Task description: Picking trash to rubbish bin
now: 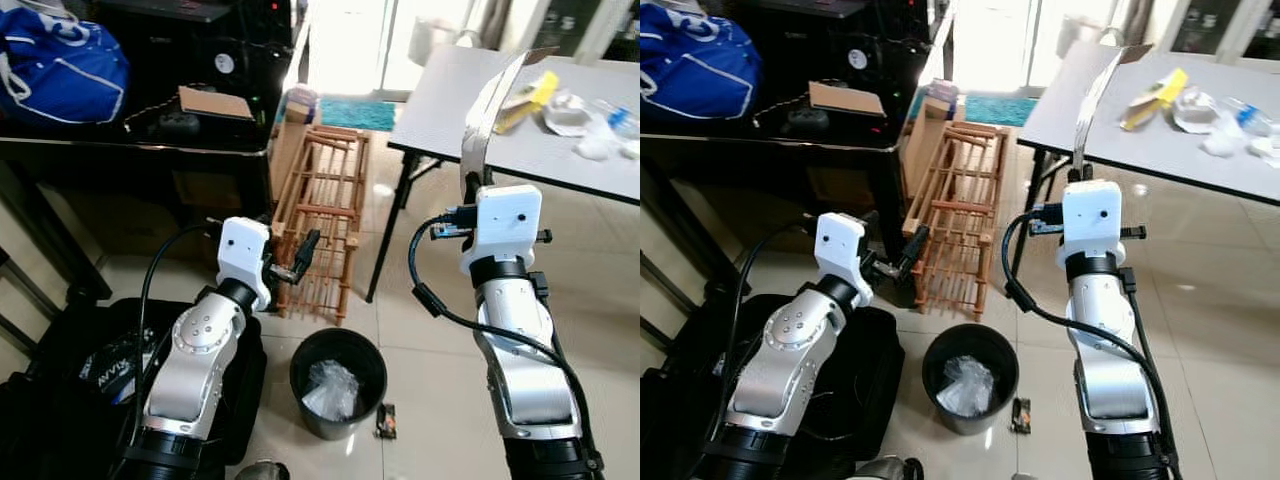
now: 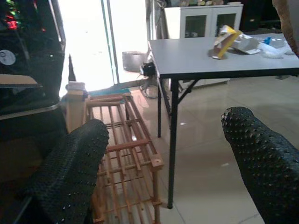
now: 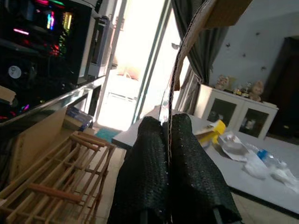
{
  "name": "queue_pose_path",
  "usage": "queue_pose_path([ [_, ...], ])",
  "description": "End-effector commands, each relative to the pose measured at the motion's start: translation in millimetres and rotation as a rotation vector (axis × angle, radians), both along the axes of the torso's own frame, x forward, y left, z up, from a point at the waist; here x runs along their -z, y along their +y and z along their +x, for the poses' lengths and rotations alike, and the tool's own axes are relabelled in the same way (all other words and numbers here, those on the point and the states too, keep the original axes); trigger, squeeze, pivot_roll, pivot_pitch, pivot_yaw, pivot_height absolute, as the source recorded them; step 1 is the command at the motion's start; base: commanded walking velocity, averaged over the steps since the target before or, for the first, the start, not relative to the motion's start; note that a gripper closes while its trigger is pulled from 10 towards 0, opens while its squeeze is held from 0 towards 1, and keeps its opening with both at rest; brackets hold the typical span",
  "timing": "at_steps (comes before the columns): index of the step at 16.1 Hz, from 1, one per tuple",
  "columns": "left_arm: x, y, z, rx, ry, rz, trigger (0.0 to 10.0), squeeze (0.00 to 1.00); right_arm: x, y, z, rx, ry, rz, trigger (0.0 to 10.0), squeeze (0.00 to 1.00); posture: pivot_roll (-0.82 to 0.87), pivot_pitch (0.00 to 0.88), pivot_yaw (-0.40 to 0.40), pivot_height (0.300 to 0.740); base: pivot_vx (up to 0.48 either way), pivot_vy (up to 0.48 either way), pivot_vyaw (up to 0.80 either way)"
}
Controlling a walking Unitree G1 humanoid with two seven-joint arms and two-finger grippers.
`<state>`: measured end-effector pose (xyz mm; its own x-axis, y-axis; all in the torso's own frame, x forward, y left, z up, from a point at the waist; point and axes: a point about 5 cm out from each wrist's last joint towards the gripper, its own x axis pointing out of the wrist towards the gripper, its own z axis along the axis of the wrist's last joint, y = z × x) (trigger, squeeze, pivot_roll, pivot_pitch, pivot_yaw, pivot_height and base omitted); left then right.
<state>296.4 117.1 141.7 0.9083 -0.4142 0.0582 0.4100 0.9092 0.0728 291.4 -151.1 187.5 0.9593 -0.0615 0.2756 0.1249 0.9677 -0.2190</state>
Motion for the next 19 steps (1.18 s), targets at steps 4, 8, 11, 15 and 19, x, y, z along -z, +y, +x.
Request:
queue_pose_path([
  [4,14,5.4,-7.6,0.013,0.057,0.038,10.0,0.00,25,-11.5,4.5,0.056,0.136,0.109,10.0,0.00,0.05,0.117,0.022,0.740,0.000,0.000,0.00],
  [8,27,13.6,-21.8,0.026,0.112,0.083,10.0,0.00,51,-9.1,8.8,0.061,0.270,0.173,10.0,0.00,0.07,0.202,0.047,0.740,0.000,0.000,0.00],
  [11,29,13.8,-32.5,0.069,0.129,0.107,10.0,0.00,61,-0.2,10.4,0.022,0.318,0.170,10.0,0.00,0.08,0.236,0.060,0.740,0.000,0.000,0.00],
  [15,29,20.6,-38.1,0.074,0.152,0.128,10.0,0.00,64,3.5,11.9,0.016,0.331,0.179,10.0,0.00,0.10,0.276,0.072,0.740,0.234,0.000,0.00],
  [19,38,15.9,-49.2,0.121,0.199,0.140,10.0,0.00,84,12.2,10.3,0.015,0.418,0.209,10.0,0.00,0.11,0.307,0.075,0.740,0.000,0.000,0.00],
])
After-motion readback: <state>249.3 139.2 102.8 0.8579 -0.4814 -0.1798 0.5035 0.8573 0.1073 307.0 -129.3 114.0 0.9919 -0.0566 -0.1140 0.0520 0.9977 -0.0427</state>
